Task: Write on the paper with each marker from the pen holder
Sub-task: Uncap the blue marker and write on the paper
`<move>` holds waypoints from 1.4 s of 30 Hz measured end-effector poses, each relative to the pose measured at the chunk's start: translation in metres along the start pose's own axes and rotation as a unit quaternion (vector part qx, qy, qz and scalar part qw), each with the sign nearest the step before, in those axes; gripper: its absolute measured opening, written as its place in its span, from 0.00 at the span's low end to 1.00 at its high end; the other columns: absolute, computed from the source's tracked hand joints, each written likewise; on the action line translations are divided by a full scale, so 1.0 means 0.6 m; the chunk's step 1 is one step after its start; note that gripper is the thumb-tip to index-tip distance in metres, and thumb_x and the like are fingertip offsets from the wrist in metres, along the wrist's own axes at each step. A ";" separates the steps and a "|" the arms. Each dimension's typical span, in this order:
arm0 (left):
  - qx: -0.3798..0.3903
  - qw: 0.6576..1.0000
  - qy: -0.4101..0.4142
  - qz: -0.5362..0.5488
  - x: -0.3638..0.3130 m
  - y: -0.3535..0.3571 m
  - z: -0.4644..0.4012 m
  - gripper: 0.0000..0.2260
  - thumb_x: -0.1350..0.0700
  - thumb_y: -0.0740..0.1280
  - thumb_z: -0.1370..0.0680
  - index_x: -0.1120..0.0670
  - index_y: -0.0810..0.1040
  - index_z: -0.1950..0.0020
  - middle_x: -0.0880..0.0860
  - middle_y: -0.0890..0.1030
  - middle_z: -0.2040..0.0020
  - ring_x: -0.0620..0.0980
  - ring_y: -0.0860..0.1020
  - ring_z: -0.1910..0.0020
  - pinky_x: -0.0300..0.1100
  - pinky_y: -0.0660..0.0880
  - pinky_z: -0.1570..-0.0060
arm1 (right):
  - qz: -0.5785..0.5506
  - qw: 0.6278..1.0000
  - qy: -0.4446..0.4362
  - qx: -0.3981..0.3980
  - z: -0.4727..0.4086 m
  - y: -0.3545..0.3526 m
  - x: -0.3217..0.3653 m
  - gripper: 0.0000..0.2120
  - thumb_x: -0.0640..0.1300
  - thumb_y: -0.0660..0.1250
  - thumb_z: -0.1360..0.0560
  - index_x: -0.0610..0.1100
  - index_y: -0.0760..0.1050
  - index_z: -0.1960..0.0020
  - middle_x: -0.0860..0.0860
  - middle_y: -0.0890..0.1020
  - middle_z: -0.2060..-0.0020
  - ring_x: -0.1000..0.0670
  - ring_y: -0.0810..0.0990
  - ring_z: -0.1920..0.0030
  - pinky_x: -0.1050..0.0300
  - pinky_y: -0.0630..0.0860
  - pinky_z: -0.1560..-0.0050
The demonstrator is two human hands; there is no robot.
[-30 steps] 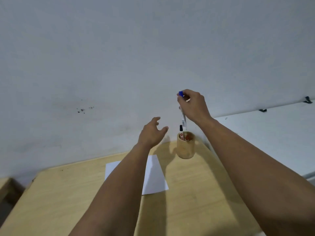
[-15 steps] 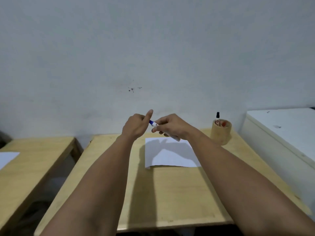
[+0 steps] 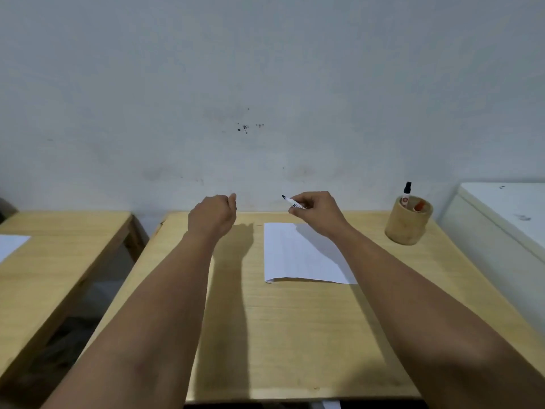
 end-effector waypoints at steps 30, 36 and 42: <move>0.108 0.960 0.244 -0.077 -0.091 0.144 0.169 0.22 0.42 0.57 0.18 0.53 0.74 0.30 0.50 0.73 0.25 0.52 0.70 0.26 0.51 0.72 0.34 | -0.410 0.898 0.161 -0.014 -0.017 -0.015 -0.022 0.03 0.44 0.71 0.18 0.46 0.82 0.47 0.48 0.89 0.58 0.50 0.85 0.61 0.58 0.77 0.63; 0.105 0.972 0.210 -0.018 -0.071 0.165 0.172 0.26 0.39 0.55 0.18 0.50 0.70 0.24 0.50 0.67 0.20 0.53 0.62 0.20 0.53 0.61 0.23 | -0.269 0.952 0.139 -0.039 -0.028 0.070 -0.038 0.08 0.47 0.68 0.20 0.45 0.83 0.52 0.45 0.86 0.65 0.49 0.79 0.71 0.60 0.73 0.70; 0.103 0.974 0.203 -0.006 -0.067 0.166 0.169 0.27 0.39 0.56 0.17 0.49 0.68 0.21 0.49 0.65 0.19 0.50 0.58 0.18 0.52 0.56 0.21 | -0.215 0.963 0.140 -0.081 -0.022 0.136 -0.073 0.18 0.53 0.73 0.21 0.37 0.79 0.56 0.46 0.83 0.70 0.51 0.77 0.73 0.59 0.72 0.72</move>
Point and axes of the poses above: each hand's wrist, its own z-axis away from the middle knuckle, its own y-axis out of the palm, x = y × z, the point moved 8 cm from there along -z, towards the middle knuckle
